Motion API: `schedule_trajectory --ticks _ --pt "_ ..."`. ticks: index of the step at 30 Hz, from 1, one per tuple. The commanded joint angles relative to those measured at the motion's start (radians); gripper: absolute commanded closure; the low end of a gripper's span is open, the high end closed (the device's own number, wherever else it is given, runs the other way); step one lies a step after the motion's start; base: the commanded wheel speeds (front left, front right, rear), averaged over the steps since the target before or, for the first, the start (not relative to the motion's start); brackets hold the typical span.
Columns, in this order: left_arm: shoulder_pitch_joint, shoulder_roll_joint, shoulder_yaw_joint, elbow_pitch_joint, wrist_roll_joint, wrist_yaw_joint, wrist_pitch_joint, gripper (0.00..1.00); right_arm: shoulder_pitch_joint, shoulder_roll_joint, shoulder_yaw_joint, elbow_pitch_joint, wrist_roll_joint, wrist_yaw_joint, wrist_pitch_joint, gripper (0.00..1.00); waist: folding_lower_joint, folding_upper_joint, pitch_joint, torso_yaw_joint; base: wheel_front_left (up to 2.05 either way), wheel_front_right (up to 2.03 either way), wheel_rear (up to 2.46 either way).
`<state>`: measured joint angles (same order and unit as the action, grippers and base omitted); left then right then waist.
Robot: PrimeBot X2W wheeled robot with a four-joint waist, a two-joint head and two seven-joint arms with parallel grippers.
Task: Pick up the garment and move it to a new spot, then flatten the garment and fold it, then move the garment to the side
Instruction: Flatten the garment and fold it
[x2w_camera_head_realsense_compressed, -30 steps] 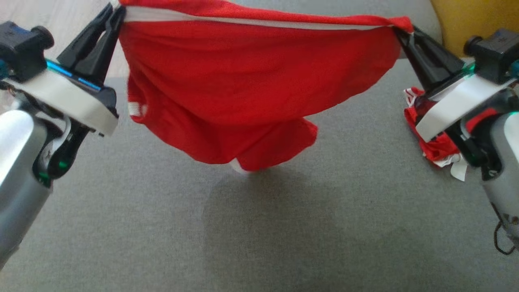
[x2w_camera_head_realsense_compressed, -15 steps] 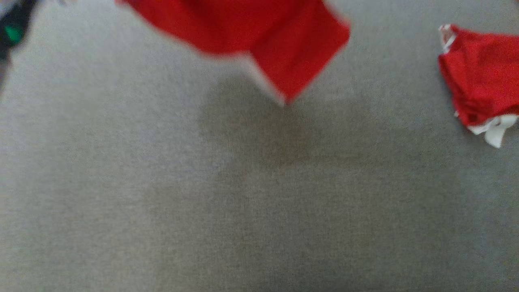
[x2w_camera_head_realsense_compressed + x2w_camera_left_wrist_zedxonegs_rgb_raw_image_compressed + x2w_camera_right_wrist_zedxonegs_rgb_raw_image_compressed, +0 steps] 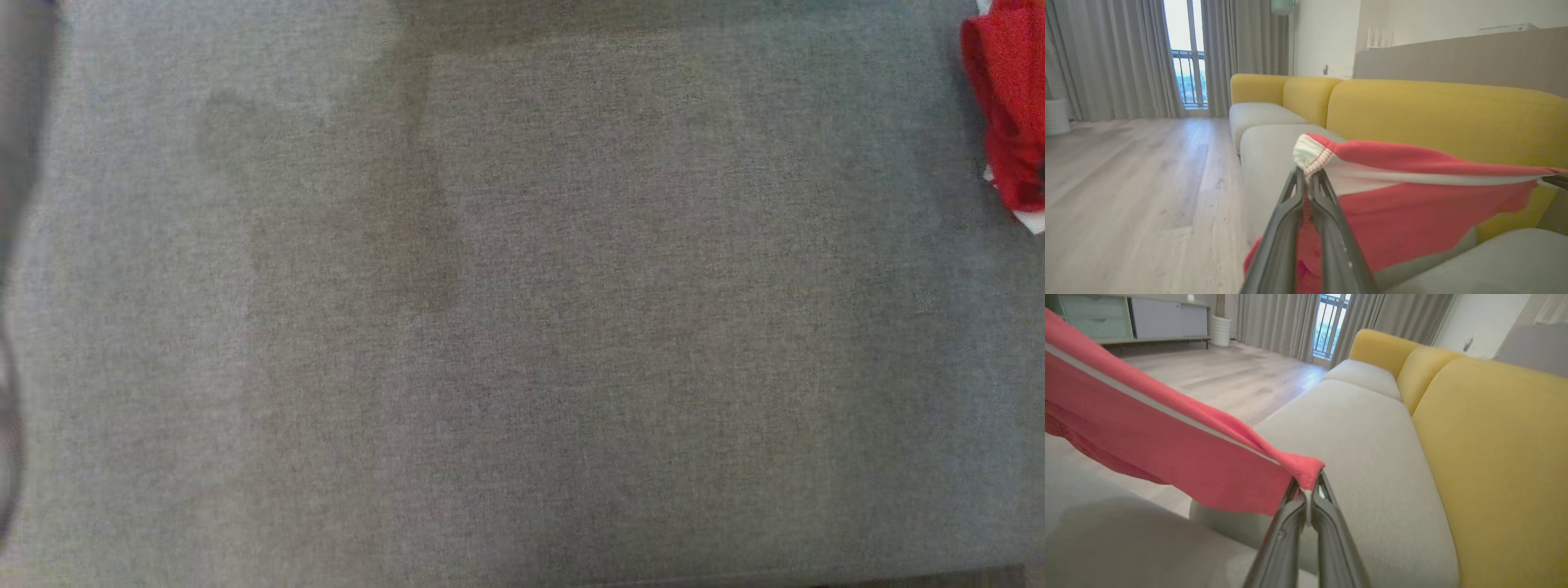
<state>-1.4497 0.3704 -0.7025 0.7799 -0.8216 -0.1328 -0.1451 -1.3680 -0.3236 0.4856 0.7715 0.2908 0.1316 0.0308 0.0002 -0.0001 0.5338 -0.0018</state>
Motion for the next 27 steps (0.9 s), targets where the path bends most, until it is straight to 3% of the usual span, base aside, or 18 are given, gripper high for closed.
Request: schedule_trajectory --ticks 1,6,10,19,27 --pt "-0.006 0.041 0.009 -0.012 -0.024 0.003 -0.009 1.0 0.024 -0.004 0.003 -0.002 0.011 -0.001 -0.01 1.0 -0.0002 0.0001 -0.009 0.007 0.0 0.0 0.0" --pt "0.146 0.057 -0.122 -0.018 -0.08 0.002 -0.028 1.0 0.139 -0.019 0.125 0.073 0.076 -0.001 -0.017 1.0 -0.0002 0.0001 -0.062 0.02 0.0 0.0 0.0" --pt "0.267 0.082 -0.243 -0.053 -0.107 0.002 -0.035 1.0 0.236 -0.061 0.256 0.071 0.193 -0.001 0.047 1.0 -0.0002 0.0001 -0.124 0.029 0.0 0.0 0.0" --pt "0.454 0.131 -0.401 -0.094 -0.141 0.002 -0.064 1.0 0.371 -0.246 0.487 -0.091 0.456 -0.001 0.167 1.0 -0.0002 0.0001 -0.266 0.042 0.0 0.0 0.0" --pt "0.625 0.149 -0.46 -0.115 -0.16 0.002 -0.095 1.0 0.499 -0.392 0.631 -0.25 0.644 -0.001 0.241 1.0 -0.0002 0.0001 -0.415 0.047 0.0 0.0 0.0"
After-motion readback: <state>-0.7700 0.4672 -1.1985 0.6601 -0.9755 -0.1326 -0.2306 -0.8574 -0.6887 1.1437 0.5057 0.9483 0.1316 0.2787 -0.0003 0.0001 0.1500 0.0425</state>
